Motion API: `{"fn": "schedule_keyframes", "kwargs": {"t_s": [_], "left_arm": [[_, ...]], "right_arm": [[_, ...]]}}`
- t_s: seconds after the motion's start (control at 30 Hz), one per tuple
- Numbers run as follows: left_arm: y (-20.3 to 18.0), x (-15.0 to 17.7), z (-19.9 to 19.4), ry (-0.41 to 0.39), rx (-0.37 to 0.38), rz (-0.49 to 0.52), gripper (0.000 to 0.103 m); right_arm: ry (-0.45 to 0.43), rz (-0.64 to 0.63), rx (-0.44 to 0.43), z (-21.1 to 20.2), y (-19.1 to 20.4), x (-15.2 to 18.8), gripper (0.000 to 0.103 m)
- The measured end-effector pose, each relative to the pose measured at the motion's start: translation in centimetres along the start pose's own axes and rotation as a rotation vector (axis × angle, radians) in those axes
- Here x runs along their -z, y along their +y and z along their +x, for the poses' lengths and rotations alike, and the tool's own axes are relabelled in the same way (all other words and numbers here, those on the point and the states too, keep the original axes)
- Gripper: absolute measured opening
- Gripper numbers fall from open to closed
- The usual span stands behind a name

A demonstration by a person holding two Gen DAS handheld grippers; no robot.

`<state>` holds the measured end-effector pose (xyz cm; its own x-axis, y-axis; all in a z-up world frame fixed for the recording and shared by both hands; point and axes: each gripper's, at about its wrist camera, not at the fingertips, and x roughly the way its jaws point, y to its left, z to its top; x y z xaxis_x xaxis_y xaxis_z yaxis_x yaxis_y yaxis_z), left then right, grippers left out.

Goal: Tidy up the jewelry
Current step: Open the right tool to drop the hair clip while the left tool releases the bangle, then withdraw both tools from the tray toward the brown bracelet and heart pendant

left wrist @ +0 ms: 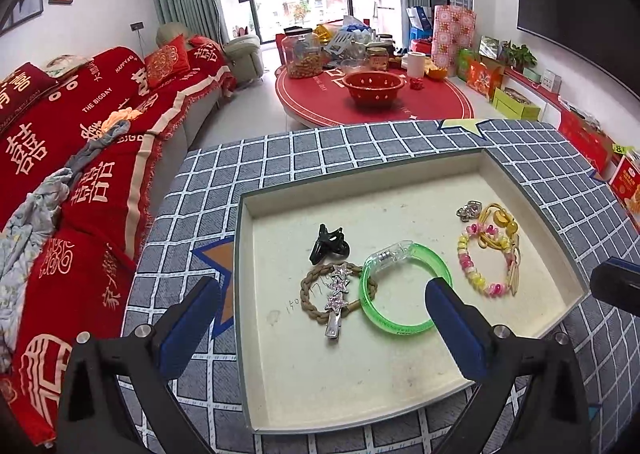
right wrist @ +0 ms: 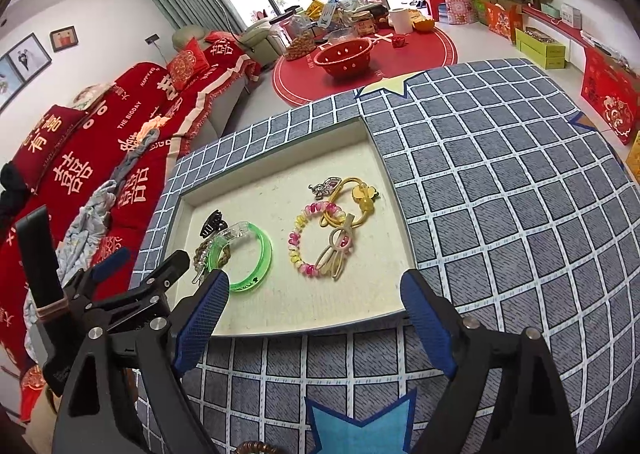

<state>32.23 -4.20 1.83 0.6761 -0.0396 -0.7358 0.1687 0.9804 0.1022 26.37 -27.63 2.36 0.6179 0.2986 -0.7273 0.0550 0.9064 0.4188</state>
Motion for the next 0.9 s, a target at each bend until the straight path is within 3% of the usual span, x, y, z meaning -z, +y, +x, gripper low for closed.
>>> {"fn": "schedule_keyframes", "kwargs": {"t_s": [0.1, 0.27, 0.53, 0.9], "left_arm": [[0.2, 0.7, -1.1, -0.019, -0.012, 0.02, 0.103], [0.6, 2.3, -2.9, -0.022, 0.016, 0.021, 0.103], [1.7, 7.1, -6.6, 0.0, 0.101, -0.013, 0.103], [3.1, 14.0, -7.9, 0.075, 0.091, -0.082, 0.103]], "right_arm": [[-0.047, -0.013, 0.0, -1.4, 0.1, 0.5, 0.103], [-0.109, -0.031, -0.02, -3.2, 0.6, 1.3, 0.103], [-0.013, -0.007, -0.047, -4.9, 0.3, 4.4, 0.103], [0.106, -0.11, 0.032, -4.5, 2.0, 12.6, 0.103]]}}
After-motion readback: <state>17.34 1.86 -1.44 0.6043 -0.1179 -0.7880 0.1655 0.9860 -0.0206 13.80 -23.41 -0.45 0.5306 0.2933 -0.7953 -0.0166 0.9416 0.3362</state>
